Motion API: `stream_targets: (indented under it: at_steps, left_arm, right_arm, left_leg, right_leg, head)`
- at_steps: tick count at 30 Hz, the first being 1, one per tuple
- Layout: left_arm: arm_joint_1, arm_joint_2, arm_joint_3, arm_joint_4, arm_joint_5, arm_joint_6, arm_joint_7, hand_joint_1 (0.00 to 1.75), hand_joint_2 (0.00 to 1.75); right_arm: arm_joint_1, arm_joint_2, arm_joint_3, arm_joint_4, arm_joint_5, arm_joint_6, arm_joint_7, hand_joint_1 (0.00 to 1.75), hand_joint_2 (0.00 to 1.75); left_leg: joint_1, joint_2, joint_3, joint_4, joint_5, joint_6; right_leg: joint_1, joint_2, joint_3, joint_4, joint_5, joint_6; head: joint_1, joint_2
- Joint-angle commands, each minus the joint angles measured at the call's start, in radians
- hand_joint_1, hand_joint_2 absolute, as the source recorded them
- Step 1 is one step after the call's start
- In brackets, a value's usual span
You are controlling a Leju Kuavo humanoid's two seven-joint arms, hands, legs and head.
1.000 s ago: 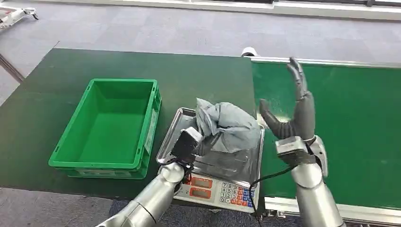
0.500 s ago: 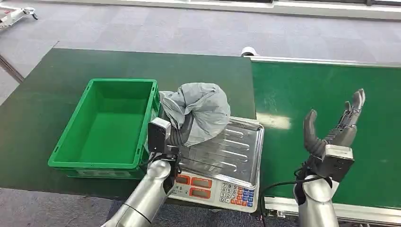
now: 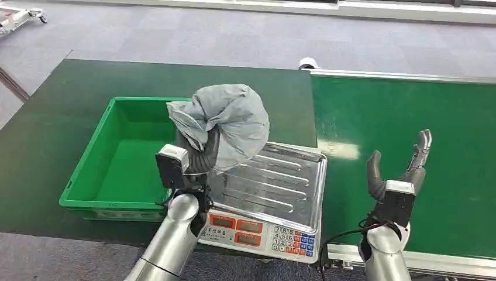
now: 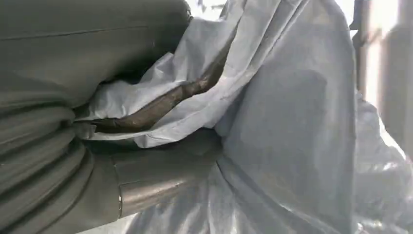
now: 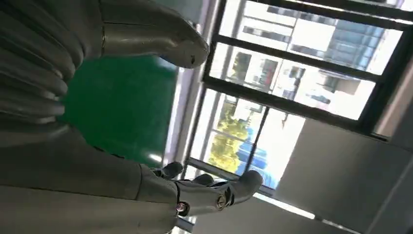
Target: Moved the parcel from conveyor to table for the left to box.
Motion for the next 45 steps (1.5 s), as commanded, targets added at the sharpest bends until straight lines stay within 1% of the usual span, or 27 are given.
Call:
stream_targets:
  at_steps: [1,3,4,5,6,7,8,9,10,13,17,19,20,21,22,23,24,25,26,27,28,30,34,35,37,41,45]
  left_arm:
    - [0.024,0.165,-0.096,-0.339,-0.102,0.334,0.004,1.75,1.75]
    - [0.049,0.164,-0.042,-0.391,-0.124,0.334,0.004,1.75,1.75]
    - [0.065,0.166,-0.011,-0.429,-0.141,0.334,0.004,1.75,1.75]
    - [0.075,0.164,0.007,-0.452,-0.146,0.334,0.004,1.75,1.75]
    - [0.085,0.172,0.020,-0.464,-0.135,0.334,0.004,1.75,1.75]
    - [0.093,0.168,0.057,-0.457,-0.193,0.334,0.004,1.75,1.75]
    - [0.095,0.168,0.075,-0.417,-0.223,0.334,0.004,1.75,1.75]
    - [0.093,0.164,0.109,-0.362,-0.285,0.334,0.004,1.75,1.75]
    - [0.093,0.164,0.109,-0.362,-0.285,0.334,0.004,1.75,1.75]
    - [0.093,0.164,0.109,-0.362,-0.285,0.334,0.004,1.75,1.75]
    - [0.093,0.164,0.109,-0.362,-0.285,0.334,0.004,1.75,1.75]
    - [0.093,0.164,0.109,-0.362,-0.285,0.334,0.004,1.75,1.75]
    - [0.086,0.159,0.125,-0.289,-0.334,0.334,0.004,1.75,1.75]
    - [0.071,0.143,0.175,-0.160,-0.428,0.334,0.004,1.75,1.75]
    - [0.061,0.144,0.180,-0.088,-0.442,0.334,0.005,1.75,1.75]
    - [0.031,0.156,0.192,0.028,-0.563,0.320,0.140,1.75,1.75]
    - [0.029,0.161,0.195,0.058,-0.579,0.289,0.200,1.75,1.75]
    - [0.010,0.176,0.182,0.116,-0.669,0.263,0.310,1.75,1.75]
    - [0.008,0.173,0.187,0.127,-0.669,0.248,0.331,1.75,1.75]
    - [-0.007,0.176,0.187,0.168,-0.715,0.215,0.406,1.75,1.75]
    - [-0.012,0.178,0.183,0.182,-0.733,0.205,0.424,1.75,1.75]
    - [-0.030,0.170,0.189,0.225,-0.771,0.166,0.497,1.75,1.75]
    - [-0.044,0.173,0.206,0.279,-0.819,0.145,0.556,1.75,1.75]
    - [-0.044,0.173,0.206,0.279,-0.819,0.145,0.556,1.75,1.75]
    - [-0.044,0.173,0.206,0.279,-0.819,0.145,0.556,1.75,1.75]
    - [-0.073,0.173,0.238,0.325,-0.831,0.154,0.574,1.75,1.75]
    - [-0.084,0.174,0.283,0.344,-0.826,0.230,0.553,1.75,1.75]
  right_arm:
    - [-0.014,-0.075,0.002,0.233,-0.022,-0.028,0.000,0.00,1.75]
    - [-0.001,-0.084,0.020,0.216,0.003,-0.049,0.000,0.00,1.75]
    - [-0.006,-0.088,0.034,0.234,-0.001,-0.032,0.000,0.00,1.75]
    - [-0.005,-0.089,0.039,0.226,0.002,-0.046,0.000,0.00,1.75]
    - [-0.008,-0.090,0.040,0.236,-0.001,-0.054,0.000,0.00,1.75]
    - [-0.003,-0.092,0.034,0.230,-0.014,-0.040,0.000,0.00,1.75]
    - [0.002,-0.095,0.027,0.233,-0.003,-0.038,0.000,0.00,1.75]
    - [0.009,-0.099,0.017,0.228,0.013,-0.046,0.000,0.00,1.75]
    - [0.009,-0.099,0.017,0.228,0.013,-0.046,0.000,0.00,1.75]
    - [0.009,-0.099,0.017,0.228,0.013,-0.046,0.000,0.00,1.75]
    - [0.009,-0.099,0.017,0.228,0.013,-0.046,0.000,0.00,1.75]
    - [0.009,-0.099,0.017,0.228,0.013,-0.046,0.000,0.00,1.75]
    - [0.013,-0.093,-0.011,0.225,-0.003,-0.020,0.000,0.00,1.75]
    - [0.022,-0.082,-0.053,0.211,-0.035,0.026,0.000,0.00,1.75]
    - [0.028,-0.081,-0.063,0.204,-0.039,0.047,0.000,0.00,1.75]
    - [0.044,-0.081,-0.084,0.180,-0.025,0.069,0.000,0.00,1.75]
    - [0.050,-0.079,-0.096,0.171,-0.020,0.079,0.000,0.00,1.75]
    - [0.050,-0.076,-0.108,0.170,-0.021,0.096,0.000,0.00,1.75]
    - [0.047,-0.077,-0.113,0.173,-0.023,0.107,0.000,0.00,1.75]
    - [0.040,-0.075,-0.126,0.183,-0.018,0.119,0.000,0.00,1.75]
    - [0.035,-0.075,-0.129,0.188,-0.017,0.124,0.000,0.00,1.75]
    - [0.027,-0.072,-0.139,0.203,-0.009,0.133,0.000,0.00,1.75]
    - [0.021,-0.060,-0.132,0.213,0.013,0.124,0.000,0.00,1.75]
    - [0.021,-0.060,-0.132,0.213,0.013,0.124,0.000,0.00,1.75]
    - [0.021,-0.060,-0.132,0.213,0.013,0.124,0.000,0.00,1.75]
    - [-0.001,-0.053,-0.125,0.234,0.012,0.126,0.000,0.00,1.75]
    - [-0.005,-0.049,-0.121,0.242,0.014,0.123,0.000,0.00,1.75]
  left_leg:
    - [0.001,0.003,0.005,-0.002,-0.001,-0.001]
    - [0.001,0.004,0.005,-0.003,-0.001,-0.001]
    - [0.001,0.003,0.003,-0.002,-0.001,-0.001]
    - [0.001,0.005,0.005,-0.002,-0.001,-0.001]
    - [0.002,0.005,0.003,-0.001,-0.002,-0.001]
    - [0.001,0.003,0.001,-0.001,-0.001,0.000]
    - [0.001,0.006,0.004,-0.002,-0.001,-0.001]
    - [0.001,0.005,0.003,-0.001,-0.001,0.000]
    - [0.001,0.006,0.006,-0.003,-0.001,-0.001]
    - [0.001,0.003,0.003,-0.002,-0.001,-0.001]
    - [0.001,0.005,0.004,-0.002,-0.001,-0.001]
    - [0.001,0.003,0.002,-0.001,-0.001,-0.001]
    - [0.001,0.004,0.004,-0.002,-0.001,-0.001]
    - [0.001,0.003,0.002,-0.001,-0.001,-0.001]
    - [0.001,0.004,0.004,-0.002,-0.001,-0.001]
    - [0.000,0.002,0.005,-0.003,0.000,-0.001]
    - [0.001,0.003,0.008,-0.005,0.000,-0.001]
    - [-0.001,0.000,0.007,-0.004,0.001,-0.001]
    - [0.000,0.001,0.008,-0.006,0.001,-0.001]
    - [-0.001,0.000,0.007,-0.005,0.001,-0.001]
    - [0.000,0.000,0.007,-0.004,0.001,-0.001]
    - [0.000,0.004,0.003,-0.002,0.000,-0.001]
    - [0.000,0.007,0.004,-0.002,-0.001,-0.001]
    - [0.001,0.007,0.006,-0.003,-0.001,-0.002]
    - [0.001,0.007,0.003,-0.001,-0.001,-0.001]
    - [0.000,0.009,0.004,-0.002,-0.001,-0.002]
    - [0.001,0.009,0.005,-0.002,0.000,-0.002]
  right_leg:
    - [0.002,0.002,0.004,-0.003,0.000,-0.002]
    - [0.002,0.003,0.004,-0.003,0.000,-0.002]
    - [0.001,0.002,0.002,-0.002,0.000,-0.001]
    - [0.002,0.003,0.004,-0.003,0.000,-0.002]
    - [0.002,0.004,0.002,-0.002,0.000,-0.001]
    - [0.001,0.003,0.000,-0.001,0.000,-0.001]
    - [0.002,0.005,0.003,-0.003,0.000,-0.001]
    - [0.001,0.004,0.002,-0.002,0.000,-0.001]
    - [0.001,0.005,0.005,-0.004,0.000,-0.002]
    - [0.001,0.002,0.003,-0.002,0.000,-0.001]
    - [0.002,0.003,0.003,-0.003,0.000,-0.002]
    - [0.001,0.001,0.001,-0.001,0.000,-0.001]
    - [0.001,0.002,0.003,-0.003,0.000,-0.002]
    - [0.001,0.001,0.001,-0.001,0.000,-0.001]
    - [0.002,0.002,0.003,-0.003,0.000,-0.002]
    - [0.000,0.000,0.004,-0.003,0.000,-0.001]
    - [0.001,0.001,0.007,-0.005,0.000,-0.002]
    - [-0.001,-0.001,0.005,-0.003,-0.001,-0.001]
    - [0.001,-0.002,0.007,-0.006,0.000,-0.002]
    - [0.000,-0.002,0.006,-0.004,0.000,-0.001]
    - [0.000,-0.002,0.006,-0.004,0.000,-0.002]
    - [0.001,0.002,0.001,-0.002,0.000,-0.001]
    - [0.001,0.005,0.001,-0.002,0.001,-0.002]
    - [0.001,0.006,0.003,-0.003,0.001,-0.002]
    - [0.001,0.006,0.001,-0.001,0.001,-0.002]
    - [0.001,0.007,0.001,-0.002,0.002,-0.002]
    - [0.001,0.008,0.002,-0.002,0.002,-0.002]
  head:
    - [0.000,0.000]
    - [0.000,0.000]
    - [0.000,0.000]
    - [0.000,0.000]
    - [0.000,0.000]
    - [0.000,0.000]
    - [0.000,0.000]
    - [0.000,0.000]
    - [0.000,0.000]
    - [0.000,0.000]
    - [0.000,0.000]
    - [0.000,0.000]
    - [0.000,0.000]
    - [0.000,0.000]
    - [0.000,0.000]
    - [0.000,0.000]
    - [0.000,0.000]
    - [0.000,0.000]
    - [0.000,0.000]
    - [0.000,0.000]
    - [0.000,0.000]
    - [0.000,0.000]
    - [0.000,0.000]
    - [0.000,0.000]
    - [0.000,0.000]
    - [0.000,0.000]
    - [0.000,0.000]
